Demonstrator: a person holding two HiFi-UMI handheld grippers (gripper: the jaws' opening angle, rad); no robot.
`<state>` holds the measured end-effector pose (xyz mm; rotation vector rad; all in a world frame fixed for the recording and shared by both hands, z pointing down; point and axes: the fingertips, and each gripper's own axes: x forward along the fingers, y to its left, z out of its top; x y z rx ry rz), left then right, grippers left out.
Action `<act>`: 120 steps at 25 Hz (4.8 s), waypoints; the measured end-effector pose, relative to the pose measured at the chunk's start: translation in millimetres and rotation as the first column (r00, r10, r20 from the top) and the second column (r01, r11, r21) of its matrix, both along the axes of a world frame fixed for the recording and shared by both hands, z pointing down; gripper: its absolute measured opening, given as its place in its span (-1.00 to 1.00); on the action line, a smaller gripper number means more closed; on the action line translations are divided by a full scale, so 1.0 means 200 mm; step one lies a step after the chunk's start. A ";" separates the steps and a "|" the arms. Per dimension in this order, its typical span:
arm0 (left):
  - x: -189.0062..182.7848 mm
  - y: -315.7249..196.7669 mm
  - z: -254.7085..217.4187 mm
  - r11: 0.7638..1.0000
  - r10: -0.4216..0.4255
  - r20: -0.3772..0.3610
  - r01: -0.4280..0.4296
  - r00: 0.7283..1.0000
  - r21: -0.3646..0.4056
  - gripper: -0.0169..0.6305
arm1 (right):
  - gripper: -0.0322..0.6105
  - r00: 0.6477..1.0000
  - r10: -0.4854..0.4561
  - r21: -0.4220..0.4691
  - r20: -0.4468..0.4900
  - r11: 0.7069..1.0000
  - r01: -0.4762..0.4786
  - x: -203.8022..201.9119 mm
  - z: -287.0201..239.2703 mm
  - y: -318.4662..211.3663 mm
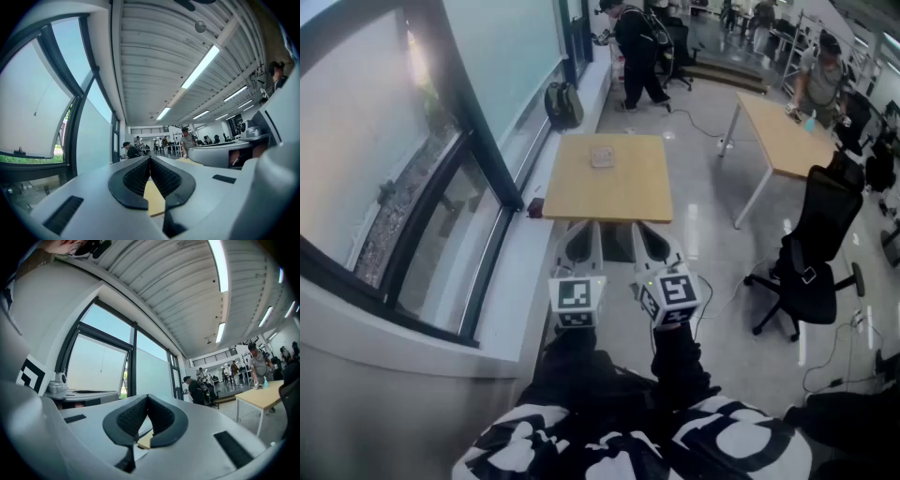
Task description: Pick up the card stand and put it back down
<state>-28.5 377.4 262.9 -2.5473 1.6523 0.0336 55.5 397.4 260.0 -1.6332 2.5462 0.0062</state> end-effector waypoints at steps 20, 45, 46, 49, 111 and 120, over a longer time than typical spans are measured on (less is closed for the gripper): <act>-0.10 -0.76 0.03 0.997 0.052 -0.082 -0.056 0.995 -0.046 -0.92 | -0.87 1.000 -0.010 -0.044 0.011 0.999 0.011 -0.12 -0.02 -0.68; -0.10 -1.88 0.10 0.985 0.122 -0.082 -0.131 0.989 -0.112 -0.92 | -0.86 1.000 0.004 -0.037 -0.015 0.999 -0.004 -0.22 -0.03 -1.83; -0.08 -1.92 0.07 0.986 0.122 -0.080 -0.130 0.989 -0.100 -0.92 | -0.86 1.000 0.002 -0.022 -0.011 1.000 -0.002 -0.20 -0.06 -1.86; 0.03 -2.01 -0.02 0.984 0.165 -0.064 -0.168 0.984 -0.056 -0.92 | -0.86 1.000 -0.008 0.035 -0.010 0.999 0.009 -0.12 -0.16 -1.96; -0.07 -2.93 2.01 0.765 0.415 -0.012 -0.356 0.910 -0.536 -0.82 | -0.86 0.994 -0.109 -0.538 0.015 0.837 0.100 0.04 1.76 -2.70; 0.04 -3.12 2.12 0.721 0.482 -0.014 -0.405 0.876 -0.562 -0.54 | -0.86 0.997 -0.069 -0.572 0.024 0.817 0.070 0.10 1.85 -2.80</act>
